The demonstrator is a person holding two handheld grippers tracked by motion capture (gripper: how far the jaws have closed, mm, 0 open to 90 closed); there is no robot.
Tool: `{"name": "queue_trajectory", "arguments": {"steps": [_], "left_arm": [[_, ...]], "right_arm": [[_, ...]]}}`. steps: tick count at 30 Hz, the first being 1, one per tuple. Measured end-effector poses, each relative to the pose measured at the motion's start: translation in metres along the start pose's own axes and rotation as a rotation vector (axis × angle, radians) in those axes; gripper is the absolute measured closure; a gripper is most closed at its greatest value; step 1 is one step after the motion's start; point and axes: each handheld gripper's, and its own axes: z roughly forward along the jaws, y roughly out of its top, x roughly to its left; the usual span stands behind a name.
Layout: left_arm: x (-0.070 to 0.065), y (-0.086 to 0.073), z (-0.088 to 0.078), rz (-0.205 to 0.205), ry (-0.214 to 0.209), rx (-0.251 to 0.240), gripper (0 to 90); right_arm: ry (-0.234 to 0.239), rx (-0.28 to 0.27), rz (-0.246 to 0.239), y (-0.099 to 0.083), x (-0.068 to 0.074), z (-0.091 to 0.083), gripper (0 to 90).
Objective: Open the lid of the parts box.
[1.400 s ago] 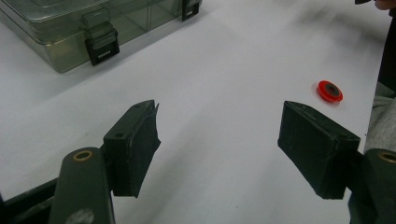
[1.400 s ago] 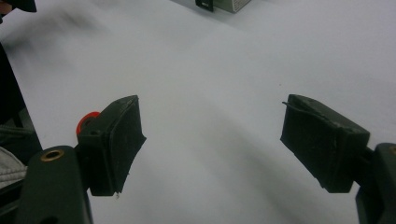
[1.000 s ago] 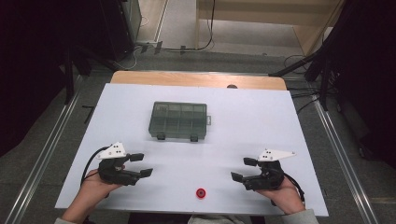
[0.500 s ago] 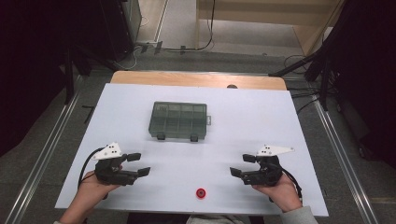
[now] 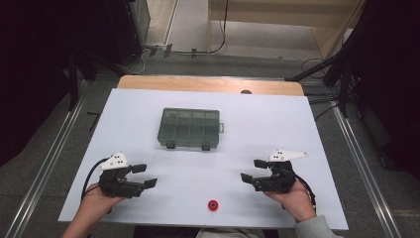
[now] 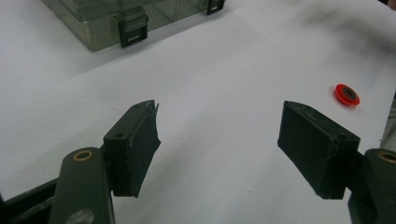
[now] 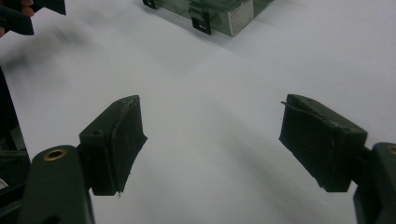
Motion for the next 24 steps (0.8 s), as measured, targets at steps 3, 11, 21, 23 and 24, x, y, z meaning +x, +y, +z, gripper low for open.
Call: {"name": "queue_trajectory", "arguments": {"steps": [3,11,21,23,24], "left_arm": [[-0.001,-0.001,-0.001,-0.001,0.008,-0.003,28.1],[-0.001,-0.003,-0.002,-0.012,0.016,0.0,28.2],[0.001,-0.004,-0.002,-0.039,0.021,0.003,28.2],[0.001,-0.004,-0.002,-0.043,0.017,0.005,28.2],[0.001,-0.004,-0.002,-0.039,0.013,0.008,28.2]], "right_arm": [[-0.004,-0.002,-0.004,0.002,-0.001,0.002,23.2],[-0.013,0.001,-0.014,0.01,-0.003,0.009,23.8],[-0.016,0.002,-0.024,0.017,-0.003,0.014,24.7],[-0.017,0.004,-0.02,0.019,-0.004,0.015,24.8],[-0.016,0.003,-0.021,0.019,-0.004,0.015,24.9]]}}
